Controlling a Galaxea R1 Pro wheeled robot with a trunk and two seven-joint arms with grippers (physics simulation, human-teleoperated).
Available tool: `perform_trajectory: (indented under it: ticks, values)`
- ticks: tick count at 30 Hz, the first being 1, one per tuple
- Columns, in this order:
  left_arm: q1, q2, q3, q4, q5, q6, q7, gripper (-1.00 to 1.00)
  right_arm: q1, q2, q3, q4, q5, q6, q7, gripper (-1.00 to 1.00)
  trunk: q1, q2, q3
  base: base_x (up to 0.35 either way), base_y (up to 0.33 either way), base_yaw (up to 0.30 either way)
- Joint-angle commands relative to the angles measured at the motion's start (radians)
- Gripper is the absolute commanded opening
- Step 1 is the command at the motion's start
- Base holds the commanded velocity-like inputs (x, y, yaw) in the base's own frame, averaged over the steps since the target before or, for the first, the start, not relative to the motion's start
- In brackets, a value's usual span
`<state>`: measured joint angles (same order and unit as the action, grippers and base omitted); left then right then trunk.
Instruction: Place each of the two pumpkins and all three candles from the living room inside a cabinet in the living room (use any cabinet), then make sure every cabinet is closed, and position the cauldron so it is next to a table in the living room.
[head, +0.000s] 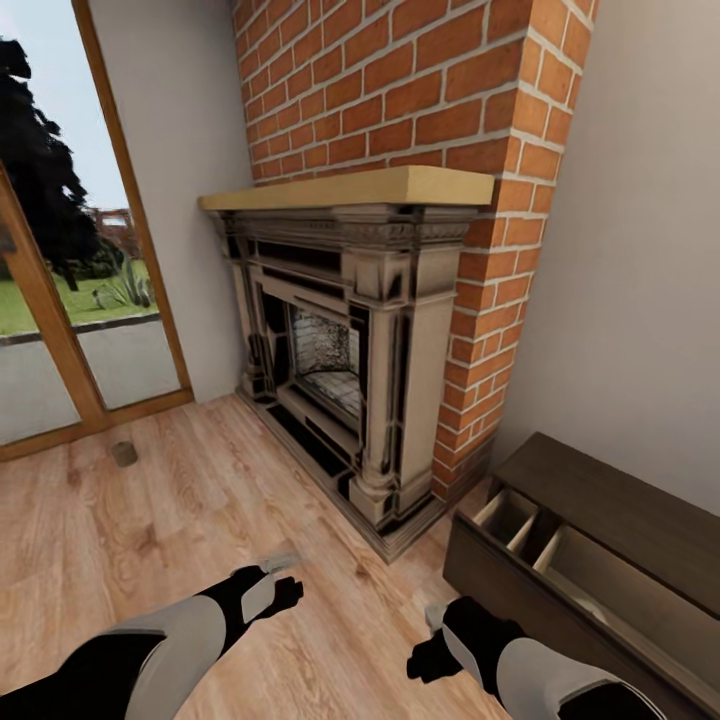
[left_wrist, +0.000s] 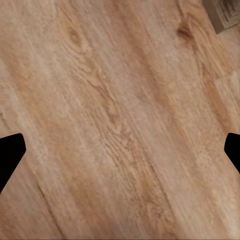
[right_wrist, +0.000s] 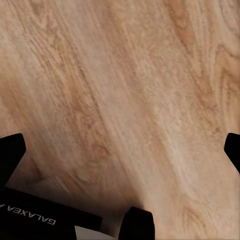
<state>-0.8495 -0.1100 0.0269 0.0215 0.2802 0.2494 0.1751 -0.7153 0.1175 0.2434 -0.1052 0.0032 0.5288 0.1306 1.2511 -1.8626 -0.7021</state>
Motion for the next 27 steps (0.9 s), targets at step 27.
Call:
perform_trajectory:
  ticks: [27]
  values:
    - [0.020, 0.000, 0.002, 0.003, 0.004, -0.086, -0.011, 1.00, 0.010, 0.001, 0.092, -0.002, 0.015, 0.005, 0.003, 1.00, 0.000, 0.000, 0.027, 0.008, 0.000, 0.218]
